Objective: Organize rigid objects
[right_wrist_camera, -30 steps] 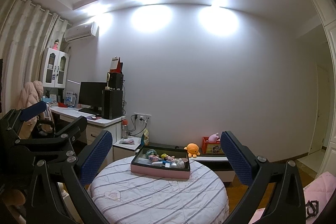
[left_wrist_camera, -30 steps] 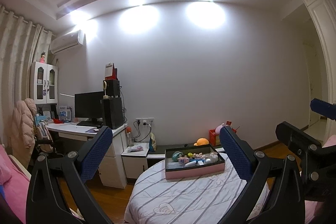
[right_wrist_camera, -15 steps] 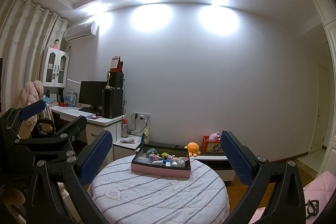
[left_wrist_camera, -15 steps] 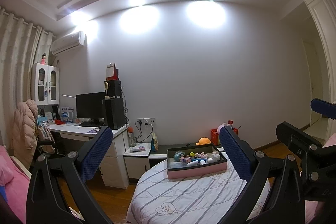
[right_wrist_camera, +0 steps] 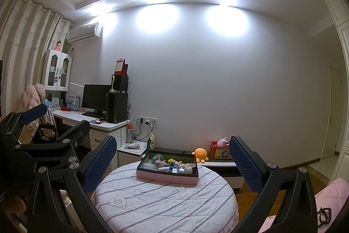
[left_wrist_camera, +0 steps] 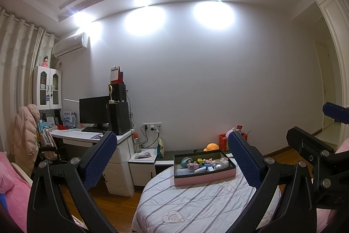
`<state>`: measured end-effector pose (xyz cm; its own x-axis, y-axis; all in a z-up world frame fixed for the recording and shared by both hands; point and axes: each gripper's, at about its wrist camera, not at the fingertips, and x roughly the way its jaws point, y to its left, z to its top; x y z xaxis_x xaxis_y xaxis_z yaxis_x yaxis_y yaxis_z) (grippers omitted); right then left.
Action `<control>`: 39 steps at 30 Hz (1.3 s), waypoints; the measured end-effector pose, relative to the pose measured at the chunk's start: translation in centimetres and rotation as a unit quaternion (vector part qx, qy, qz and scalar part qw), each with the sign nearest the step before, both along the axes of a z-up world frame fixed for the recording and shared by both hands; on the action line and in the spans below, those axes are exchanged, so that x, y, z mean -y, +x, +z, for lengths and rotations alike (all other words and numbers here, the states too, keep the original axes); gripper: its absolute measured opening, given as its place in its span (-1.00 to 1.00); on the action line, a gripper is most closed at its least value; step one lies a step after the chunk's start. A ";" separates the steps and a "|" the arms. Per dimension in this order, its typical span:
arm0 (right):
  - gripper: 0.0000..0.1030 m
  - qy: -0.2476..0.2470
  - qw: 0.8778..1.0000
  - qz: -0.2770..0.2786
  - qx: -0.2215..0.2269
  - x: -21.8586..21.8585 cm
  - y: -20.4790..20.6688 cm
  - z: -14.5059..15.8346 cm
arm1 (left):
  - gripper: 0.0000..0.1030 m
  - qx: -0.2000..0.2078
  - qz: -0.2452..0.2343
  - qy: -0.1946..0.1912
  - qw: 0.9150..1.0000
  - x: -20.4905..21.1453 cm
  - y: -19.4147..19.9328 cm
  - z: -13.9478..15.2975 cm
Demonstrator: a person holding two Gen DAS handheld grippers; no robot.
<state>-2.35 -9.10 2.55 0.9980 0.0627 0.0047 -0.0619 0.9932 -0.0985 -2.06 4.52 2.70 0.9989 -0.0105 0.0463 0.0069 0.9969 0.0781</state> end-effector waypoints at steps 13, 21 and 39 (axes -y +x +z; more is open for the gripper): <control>1.00 0.000 1.000 0.001 0.000 -0.1 0.1 0.0 | 1.00 0.002 0.003 0.001 1.000 0.1 -0.1 0.1; 1.00 0.001 1.000 0.001 0.000 -0.1 0.1 0.0 | 1.00 0.003 0.005 0.005 1.000 0.1 -0.6 0.4; 1.00 0.000 1.000 0.001 0.000 -0.1 0.1 -0.1 | 1.00 0.004 0.007 0.009 1.000 0.3 -0.7 0.6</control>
<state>-2.29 -9.04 2.48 0.9978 0.0654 0.0042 -0.0647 0.9929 -0.0995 -2.79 4.21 3.27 0.9985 0.0034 0.0543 -0.0085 0.9954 0.0953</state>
